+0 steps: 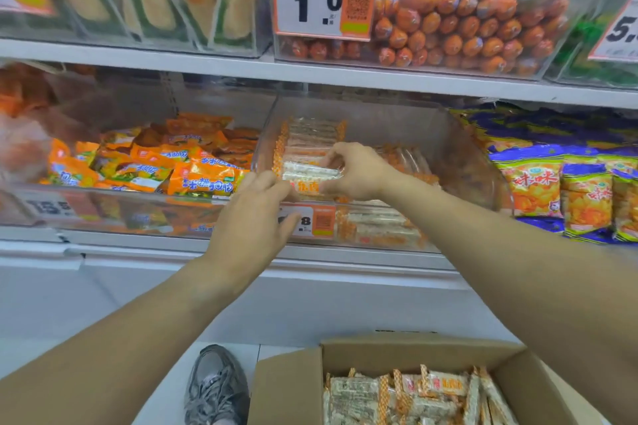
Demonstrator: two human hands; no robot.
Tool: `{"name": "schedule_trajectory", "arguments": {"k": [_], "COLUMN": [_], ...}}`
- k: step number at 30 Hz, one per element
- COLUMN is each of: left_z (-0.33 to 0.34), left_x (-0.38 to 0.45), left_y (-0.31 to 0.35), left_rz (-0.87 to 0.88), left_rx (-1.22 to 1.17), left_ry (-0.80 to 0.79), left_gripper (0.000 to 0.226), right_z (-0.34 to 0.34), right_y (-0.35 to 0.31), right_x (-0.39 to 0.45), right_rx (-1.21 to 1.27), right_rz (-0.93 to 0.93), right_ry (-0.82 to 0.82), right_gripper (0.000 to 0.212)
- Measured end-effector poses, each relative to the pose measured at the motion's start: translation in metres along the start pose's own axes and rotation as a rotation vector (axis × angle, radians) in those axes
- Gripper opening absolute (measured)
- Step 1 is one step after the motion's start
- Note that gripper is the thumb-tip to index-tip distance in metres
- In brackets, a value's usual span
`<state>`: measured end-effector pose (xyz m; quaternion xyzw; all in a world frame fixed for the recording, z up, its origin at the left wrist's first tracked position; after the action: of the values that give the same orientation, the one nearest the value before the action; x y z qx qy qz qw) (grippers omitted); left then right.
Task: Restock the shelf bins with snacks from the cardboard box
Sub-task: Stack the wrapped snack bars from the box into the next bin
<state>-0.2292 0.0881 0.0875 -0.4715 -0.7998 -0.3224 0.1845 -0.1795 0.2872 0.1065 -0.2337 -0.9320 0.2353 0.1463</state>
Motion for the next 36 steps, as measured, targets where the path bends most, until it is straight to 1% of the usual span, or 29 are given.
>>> {"name": "schedule_trajectory", "arguments": {"k": [5,9,12,14,21,24,26,28,30,31,32,33,34,36], "left_z": [0.003,0.007,0.010,0.010,0.012,0.012,0.013,0.013,0.010,0.009,0.010,0.012,0.018,0.039], "left_x": [0.004,0.007,0.008,0.009,0.007,0.008,0.009,0.010,0.013,0.013,0.012,0.010,0.006,-0.012], "left_y": [-0.002,-0.001,-0.001,-0.001,0.000,-0.002,-0.004,-0.003,0.005,0.013,0.021,0.031,0.041,0.061], "left_rz": [-0.018,-0.036,-0.052,-0.064,-0.069,-0.063,-0.065,-0.059,0.018,0.082,0.139,0.177,0.195,0.203], "left_rx": [-0.034,-0.019,-0.015,-0.018,-0.013,0.008,0.035,0.045,0.003,-0.041,-0.092,-0.142,-0.191,-0.259], "left_ry": [0.010,0.008,0.003,0.004,0.036,0.037,0.034,0.050,0.117,0.142,0.136,0.094,0.015,-0.221], "left_gripper": [0.011,0.012,0.012,0.011,0.011,0.010,0.010,0.009,0.006,0.004,0.003,0.003,0.004,0.005], "right_z": [0.016,0.021,0.022,0.021,0.024,0.019,0.006,-0.012,-0.031,-0.036,-0.039,-0.037,-0.032,-0.013], "right_y": [0.000,-0.003,-0.005,-0.005,0.000,-0.002,-0.004,-0.006,-0.008,-0.004,0.001,0.010,0.024,0.066], "right_x": [0.017,0.018,0.014,0.013,0.018,0.013,0.002,-0.023,-0.060,-0.082,-0.105,-0.127,-0.148,-0.183], "right_rx": [-0.128,-0.170,-0.264,-0.307,-0.250,-0.248,-0.209,-0.113,0.001,0.045,0.076,0.096,0.105,0.094], "right_rz": [-0.029,-0.063,-0.102,-0.102,-0.147,-0.159,-0.191,-0.306,-0.465,-0.523,-0.561,-0.584,-0.587,-0.524], "right_ry": [0.140,0.162,0.185,0.161,0.164,0.178,0.261,0.426,0.610,0.673,0.698,0.684,0.644,0.513], "right_gripper": [0.049,0.055,0.048,0.044,0.037,0.038,0.034,0.023,0.011,0.009,0.010,0.010,0.010,0.008]}}
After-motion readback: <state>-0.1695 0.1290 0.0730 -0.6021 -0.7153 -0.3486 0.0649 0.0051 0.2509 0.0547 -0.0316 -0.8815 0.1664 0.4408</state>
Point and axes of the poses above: each hand's wrist, its own x-axis towards the middle knuckle, its own z-axis out of the palm, y = z × x, the point moved 3 cm from there along x, towards the middle knuckle, and after that the axes turned 8 degrees about y, right-handed, at the moved point
